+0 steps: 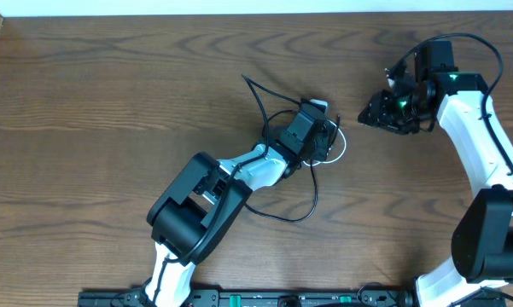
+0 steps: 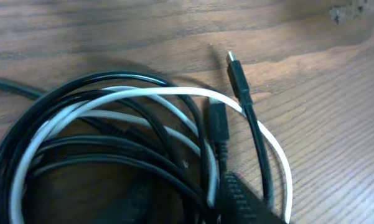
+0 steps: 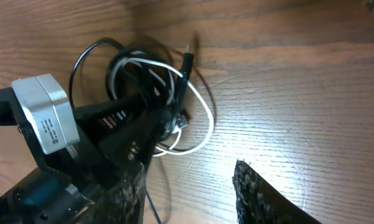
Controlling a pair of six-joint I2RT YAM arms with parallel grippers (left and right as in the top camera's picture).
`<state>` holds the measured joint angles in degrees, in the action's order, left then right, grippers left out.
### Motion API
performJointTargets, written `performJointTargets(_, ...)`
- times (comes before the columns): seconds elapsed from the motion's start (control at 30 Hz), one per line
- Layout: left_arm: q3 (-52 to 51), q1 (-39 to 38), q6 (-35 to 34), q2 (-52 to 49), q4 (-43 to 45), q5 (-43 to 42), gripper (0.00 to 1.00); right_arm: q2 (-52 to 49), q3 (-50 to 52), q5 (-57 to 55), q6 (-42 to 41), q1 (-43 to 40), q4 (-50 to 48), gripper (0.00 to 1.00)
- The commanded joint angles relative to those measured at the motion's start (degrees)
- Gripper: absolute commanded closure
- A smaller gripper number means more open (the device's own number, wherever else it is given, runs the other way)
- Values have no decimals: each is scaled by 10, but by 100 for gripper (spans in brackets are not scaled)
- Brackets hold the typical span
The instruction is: Untangle cables
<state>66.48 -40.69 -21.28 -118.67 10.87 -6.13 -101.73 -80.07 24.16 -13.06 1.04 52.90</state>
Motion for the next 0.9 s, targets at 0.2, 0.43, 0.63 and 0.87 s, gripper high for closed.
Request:
performJointTargets(0.2, 3, 13, -5, 84, -73, -13, 93, 5, 0, -6, 10, 6, -7, 58)
performJointTargets(0.43, 3, 84, -6, 266, -156, -269, 92, 5, 0, 152, 54, 6, -48, 58)
performJointTargets(0.63, 3, 149, -24, 284, -193, -329, 92, 5, -1, 352, 54, 6, -143, 50)
performJointTargets(0.87, 3, 165, -24, 283, -199, -355, 93, 5, -1, 369, -9, 21, -203, 44)
